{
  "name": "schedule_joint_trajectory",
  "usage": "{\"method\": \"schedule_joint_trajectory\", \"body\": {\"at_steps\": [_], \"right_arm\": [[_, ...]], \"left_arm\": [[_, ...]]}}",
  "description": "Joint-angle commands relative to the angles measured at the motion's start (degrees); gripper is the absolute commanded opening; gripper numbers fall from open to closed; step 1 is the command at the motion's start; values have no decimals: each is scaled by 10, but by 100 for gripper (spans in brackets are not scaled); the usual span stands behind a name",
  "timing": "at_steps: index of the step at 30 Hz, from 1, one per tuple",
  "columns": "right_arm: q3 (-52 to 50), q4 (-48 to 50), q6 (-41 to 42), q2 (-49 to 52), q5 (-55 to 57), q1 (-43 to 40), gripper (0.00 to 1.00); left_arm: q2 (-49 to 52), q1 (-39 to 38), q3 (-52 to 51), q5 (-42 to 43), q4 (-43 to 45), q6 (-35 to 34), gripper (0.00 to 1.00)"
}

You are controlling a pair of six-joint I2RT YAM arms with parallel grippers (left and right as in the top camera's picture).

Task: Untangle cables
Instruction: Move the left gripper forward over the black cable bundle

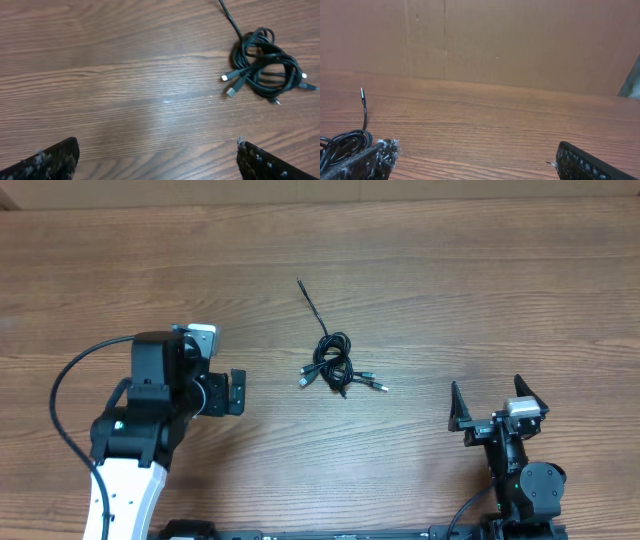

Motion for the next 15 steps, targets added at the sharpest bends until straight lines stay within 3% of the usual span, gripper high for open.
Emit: {"method": "schedule_joint_trajectory", "body": {"at_steps": [1,9,15], "right_arm": [[-6,3,0,-3,6,-2,100],[-6,3,0,-3,6,-2,100],[-6,3,0,-3,6,-2,100]], "left_arm": [[23,2,17,50,-1,5,100],[73,2,17,56,-1,-52,100],[116,2,17,219,18,-59,100]]}}
